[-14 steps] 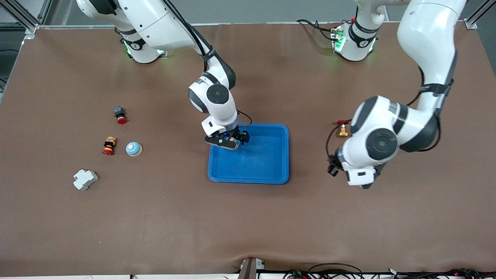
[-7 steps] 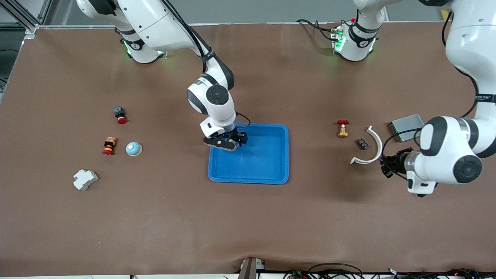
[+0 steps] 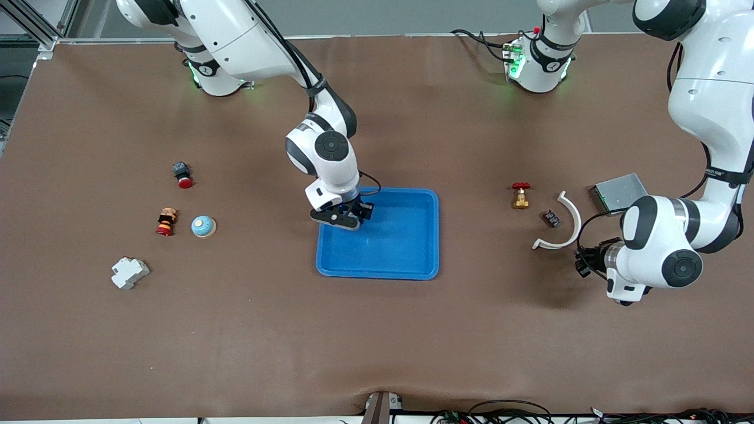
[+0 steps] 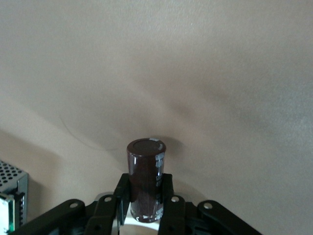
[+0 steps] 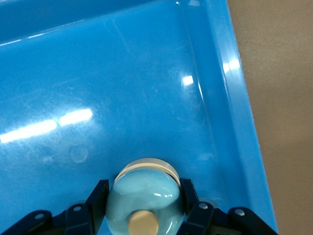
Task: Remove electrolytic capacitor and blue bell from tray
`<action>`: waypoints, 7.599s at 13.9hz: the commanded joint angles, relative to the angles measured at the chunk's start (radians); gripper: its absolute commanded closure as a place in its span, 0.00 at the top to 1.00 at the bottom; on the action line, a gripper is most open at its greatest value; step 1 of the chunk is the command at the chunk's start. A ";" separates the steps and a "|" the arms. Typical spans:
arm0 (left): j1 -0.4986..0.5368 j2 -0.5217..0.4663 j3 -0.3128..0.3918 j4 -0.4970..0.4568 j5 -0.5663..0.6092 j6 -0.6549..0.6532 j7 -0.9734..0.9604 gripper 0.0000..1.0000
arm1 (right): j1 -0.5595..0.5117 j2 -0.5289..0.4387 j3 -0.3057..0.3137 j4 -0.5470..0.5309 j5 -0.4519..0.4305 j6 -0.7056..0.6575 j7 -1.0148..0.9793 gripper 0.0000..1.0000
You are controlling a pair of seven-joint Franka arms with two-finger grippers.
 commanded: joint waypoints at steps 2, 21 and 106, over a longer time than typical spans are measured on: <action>0.006 0.000 0.003 0.010 0.025 0.010 0.028 0.33 | -0.011 0.011 0.001 0.061 -0.005 -0.033 0.021 0.00; 0.012 -0.488 -0.106 0.032 -0.070 -0.298 0.209 1.00 | -0.652 -0.124 0.004 -0.087 0.101 -0.052 -1.405 0.00; -0.328 -0.835 0.407 -0.025 -0.320 -0.478 0.735 1.00 | -0.764 -0.666 0.018 0.239 0.141 -1.118 -1.120 1.00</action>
